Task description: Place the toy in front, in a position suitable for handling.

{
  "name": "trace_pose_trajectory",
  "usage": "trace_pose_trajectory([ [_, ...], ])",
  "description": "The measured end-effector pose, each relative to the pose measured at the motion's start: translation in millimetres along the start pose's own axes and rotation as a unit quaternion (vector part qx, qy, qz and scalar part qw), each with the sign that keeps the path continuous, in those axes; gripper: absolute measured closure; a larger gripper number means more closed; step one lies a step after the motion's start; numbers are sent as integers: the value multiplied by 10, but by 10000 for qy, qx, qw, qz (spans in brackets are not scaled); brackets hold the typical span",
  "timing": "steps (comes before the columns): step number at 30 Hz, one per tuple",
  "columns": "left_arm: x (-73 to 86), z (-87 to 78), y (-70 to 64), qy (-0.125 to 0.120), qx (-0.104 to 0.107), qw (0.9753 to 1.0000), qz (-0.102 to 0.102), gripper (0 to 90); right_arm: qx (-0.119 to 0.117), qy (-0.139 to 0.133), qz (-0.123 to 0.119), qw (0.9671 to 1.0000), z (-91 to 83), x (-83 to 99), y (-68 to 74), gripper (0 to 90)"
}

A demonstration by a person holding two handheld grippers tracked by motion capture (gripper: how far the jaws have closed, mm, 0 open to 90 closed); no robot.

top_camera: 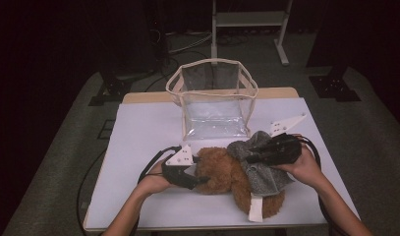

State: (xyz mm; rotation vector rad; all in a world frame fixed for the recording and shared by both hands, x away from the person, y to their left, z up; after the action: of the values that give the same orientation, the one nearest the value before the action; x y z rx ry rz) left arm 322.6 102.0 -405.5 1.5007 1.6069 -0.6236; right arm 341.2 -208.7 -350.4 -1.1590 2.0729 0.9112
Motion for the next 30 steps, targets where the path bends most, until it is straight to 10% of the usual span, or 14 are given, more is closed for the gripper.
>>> trace_pose_trajectory([
  [11,-100,118,-37,-58,4,10000,19,423,16,321,-629,9975,427,-319,273,709],
  [22,2,69,-31,19,-61,10000,35,506,214,317,-266,9989,198,-62,97,712],
  [30,-83,190,-39,-105,22,9999,16,536,205,141,-601,9979,217,-125,260,710],
])
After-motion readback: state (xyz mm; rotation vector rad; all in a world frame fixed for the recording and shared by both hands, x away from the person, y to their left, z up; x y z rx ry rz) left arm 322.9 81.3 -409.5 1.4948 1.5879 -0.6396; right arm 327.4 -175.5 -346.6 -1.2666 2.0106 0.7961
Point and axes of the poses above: each handheld gripper's, and its own axes: z roughly forward along the jaws, x roughly out of its underside, y roughly to its left, the point moved 1 cm from there along z, roughly forward along the jaws, and after that the axes turned 7 degrees about z, right-handed, at the moved point
